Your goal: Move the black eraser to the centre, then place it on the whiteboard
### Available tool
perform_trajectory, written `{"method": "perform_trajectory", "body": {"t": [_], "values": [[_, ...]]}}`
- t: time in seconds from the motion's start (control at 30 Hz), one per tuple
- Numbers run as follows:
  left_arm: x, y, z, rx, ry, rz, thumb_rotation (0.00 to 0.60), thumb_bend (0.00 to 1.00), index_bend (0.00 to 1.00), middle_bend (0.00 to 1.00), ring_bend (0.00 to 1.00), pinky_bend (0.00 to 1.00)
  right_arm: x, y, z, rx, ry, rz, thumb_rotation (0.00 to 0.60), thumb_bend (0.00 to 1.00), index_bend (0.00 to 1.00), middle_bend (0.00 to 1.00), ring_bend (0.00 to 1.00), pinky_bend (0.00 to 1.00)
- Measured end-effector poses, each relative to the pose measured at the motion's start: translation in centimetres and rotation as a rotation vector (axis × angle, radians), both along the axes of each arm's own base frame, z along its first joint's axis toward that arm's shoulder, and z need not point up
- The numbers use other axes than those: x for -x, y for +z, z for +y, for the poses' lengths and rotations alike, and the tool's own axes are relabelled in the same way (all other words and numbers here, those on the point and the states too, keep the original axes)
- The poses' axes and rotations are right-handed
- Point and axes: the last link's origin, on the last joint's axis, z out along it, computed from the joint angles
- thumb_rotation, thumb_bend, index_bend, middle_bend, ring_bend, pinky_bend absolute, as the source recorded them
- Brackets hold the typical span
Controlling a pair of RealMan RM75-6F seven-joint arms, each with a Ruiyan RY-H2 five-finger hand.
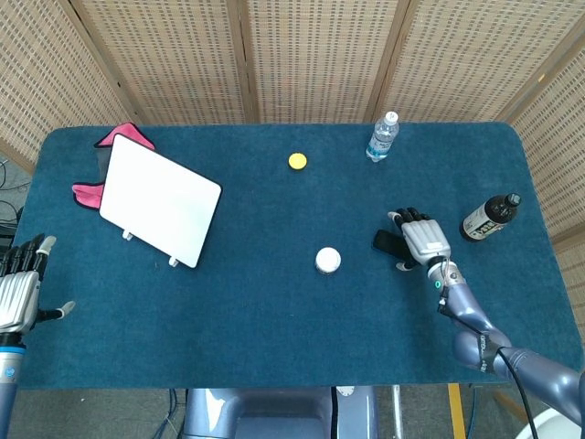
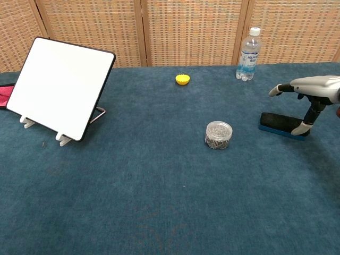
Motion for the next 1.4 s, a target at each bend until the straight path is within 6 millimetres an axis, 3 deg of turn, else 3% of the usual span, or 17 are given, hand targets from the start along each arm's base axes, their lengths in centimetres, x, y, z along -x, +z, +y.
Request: {"method": "perform_trajectory", "body": {"t": [0.3,0.53,0.73,0.93,1.13,1.23,1.4], "values": [[0.1,0.1,0.2,-0.007,0.012,-0.004,0.600,0.01,0.00,0.00,0.00,0.00,0.7,-1.7,-1.3,0.030,0.023,0.108,0.600,0.05,0.30,0.30,0.26,0.35],[0.1,0.2,0.1,-0.008,0.013,-0.010,0.600,0.01,0.00,0.00,0.00,0.00,0.5,-2.5,-1.5,0.049,0.049,0.133,0.600,0.18,0.50,0.56,0.52,0.55],[0.1,0.3,0.1,-0.006,0.011,-0.015,0.600,0.01,0.00,0.00,0.00,0.00,-0.6,-1.8,-1.1,0.087,0.108,0.069,0.600,0.28,0.53,0.59,0.56,0.58],[0.1,0.3,0.1,-0.001,0.008,-0.018,0.600,0.01,0.00,0.00,0.00,0.00,-4.0,-0.8,0.8,0.049,0.219,-0.022,0.600,0.31,0.53,0.60,0.56,0.58],[0.0,0.1,0.2,0.007,0.007,-0.016,0.600,0.01,0.00,0.00,0.00,0.00,-9.0,-0.6,3.8,-0.036,0.390,-0.065,0.600,0.31,0.53,0.61,0.57,0.58],[0.0,0.0,0.3,0.015,0.008,-0.014,0.600,0.01,0.00,0.00,0.00,0.00,-11.2,-1.2,4.2,-0.061,0.456,-0.041,0.600,0.31,0.53,0.61,0.57,0.58],[0.1,0.0,0.3,0.014,0.012,-0.016,0.600,0.01,0.00,0.00,0.00,0.00,-15.7,-4.0,4.2,-0.095,0.507,-0.012,0.600,0.34,0.53,0.61,0.57,0.58]]}}
